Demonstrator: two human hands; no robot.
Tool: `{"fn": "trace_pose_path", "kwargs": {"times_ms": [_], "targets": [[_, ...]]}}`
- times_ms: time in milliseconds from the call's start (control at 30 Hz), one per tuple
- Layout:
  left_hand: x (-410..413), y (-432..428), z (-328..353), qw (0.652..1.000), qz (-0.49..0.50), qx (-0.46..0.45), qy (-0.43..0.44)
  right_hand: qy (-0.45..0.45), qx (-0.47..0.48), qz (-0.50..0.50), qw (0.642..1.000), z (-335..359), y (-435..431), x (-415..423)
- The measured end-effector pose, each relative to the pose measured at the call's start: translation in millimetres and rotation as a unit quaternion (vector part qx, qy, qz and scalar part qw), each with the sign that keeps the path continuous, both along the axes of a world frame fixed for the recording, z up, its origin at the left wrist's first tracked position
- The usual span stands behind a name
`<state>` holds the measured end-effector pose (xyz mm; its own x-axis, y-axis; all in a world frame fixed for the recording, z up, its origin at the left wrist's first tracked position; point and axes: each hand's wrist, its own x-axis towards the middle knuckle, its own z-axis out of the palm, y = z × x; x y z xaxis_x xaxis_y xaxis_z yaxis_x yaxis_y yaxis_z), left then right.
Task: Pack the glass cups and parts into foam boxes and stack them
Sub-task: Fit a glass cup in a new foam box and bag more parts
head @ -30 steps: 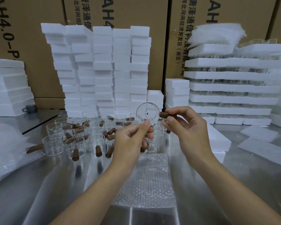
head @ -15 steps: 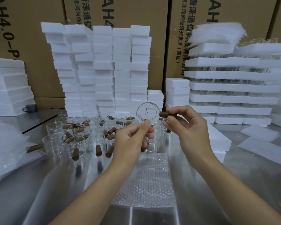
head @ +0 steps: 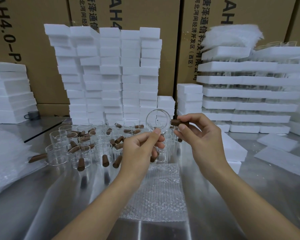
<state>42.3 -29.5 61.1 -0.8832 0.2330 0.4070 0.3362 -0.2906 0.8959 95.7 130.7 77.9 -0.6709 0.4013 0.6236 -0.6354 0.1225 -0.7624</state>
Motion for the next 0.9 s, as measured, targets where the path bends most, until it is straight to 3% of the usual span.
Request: {"fn": "trace_pose_path", "kwargs": {"times_ms": [667, 767, 833, 900], "targets": [[-1, -1, -1, 1.0, -0.006, 0.006, 0.005, 0.003, 0.012, 0.006, 1.0, -2, 2, -1], [-4, -1, -1, 1.0, -0.004, 0.011, -0.012, -0.001, 0.119, -0.038, 0.992, -2, 7, -1], [-5, -1, -1, 1.0, -0.002, 0.006, -0.014, -0.01, 0.228, -0.103, 0.968, -4, 9, -1], [-4, -2, -1, 1.0, -0.003, 0.007, -0.008, -0.007, 0.274, -0.152, 0.95, -7, 9, -1]]}}
